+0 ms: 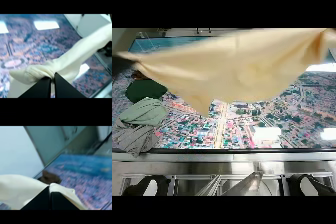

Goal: Fold the shirts.

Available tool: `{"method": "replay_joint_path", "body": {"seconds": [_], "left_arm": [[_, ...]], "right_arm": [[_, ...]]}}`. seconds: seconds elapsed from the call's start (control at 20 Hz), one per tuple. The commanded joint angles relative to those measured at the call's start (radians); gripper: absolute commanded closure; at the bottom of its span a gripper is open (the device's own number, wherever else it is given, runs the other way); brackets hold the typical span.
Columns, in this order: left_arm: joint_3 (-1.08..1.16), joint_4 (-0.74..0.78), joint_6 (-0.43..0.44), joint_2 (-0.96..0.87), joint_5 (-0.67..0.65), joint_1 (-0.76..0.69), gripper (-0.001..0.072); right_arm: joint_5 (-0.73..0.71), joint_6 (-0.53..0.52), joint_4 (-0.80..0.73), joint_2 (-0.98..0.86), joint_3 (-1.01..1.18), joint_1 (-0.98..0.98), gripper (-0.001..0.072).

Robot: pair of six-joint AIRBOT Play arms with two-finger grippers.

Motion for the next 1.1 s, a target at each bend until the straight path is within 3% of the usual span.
{"method": "replay_joint_path", "body": {"seconds": [0.0, 0.25, 0.45, 0.55, 0.7, 0.75, 0.8, 0.85, 0.9, 1.05], "left_arm": [[0.290, -0.013, -0.061, 0.055, 0.018, 0.086, 0.0685], [0.238, -0.072, -0.077, -0.016, -0.058, 0.089, 0.0685], [-0.069, -0.087, -0.010, -0.173, -0.070, 0.089, 0.0685], [-0.240, -0.088, 0.081, -0.284, -0.045, 0.067, 0.0684], [-0.422, -0.088, 0.230, -0.527, 0.109, -0.016, 0.0676], [-0.435, -0.089, 0.285, -0.630, 0.140, -0.040, 0.0545], [-0.415, -0.090, 0.327, -0.725, 0.147, -0.049, 0.0330], [-0.362, -0.089, 0.337, -0.816, 0.135, -0.045, 0.0120], [-0.281, -0.092, 0.332, -0.901, 0.098, -0.024, -0.0009], [-0.052, -0.078, 0.260, -1.032, -0.038, 0.055, -0.0008]], "right_arm": [[-0.074, -0.031, -0.061, 0.178, 0.184, -0.112, 0.0698], [-0.054, -0.031, -0.137, 0.141, 0.164, -0.053, 0.0697], [-0.051, -0.031, -0.229, -0.084, 0.034, 0.096, 0.0697], [-0.093, -0.037, -0.304, -0.251, -0.040, 0.195, 0.0696], [-0.188, -0.076, -0.328, -0.544, -0.058, 0.289, 0.0696], [-0.245, -0.088, -0.328, -0.636, -0.055, 0.302, 0.0688], [-0.306, -0.087, -0.321, -0.715, -0.047, 0.309, 0.0569], [-0.343, -0.087, -0.317, -0.769, -0.032, 0.308, 0.0387], [-0.354, -0.087, -0.317, -0.800, -0.017, 0.298, 0.0361], [-0.317, -0.014, -0.346, -0.778, -0.002, 0.214, 0.0361]]}}
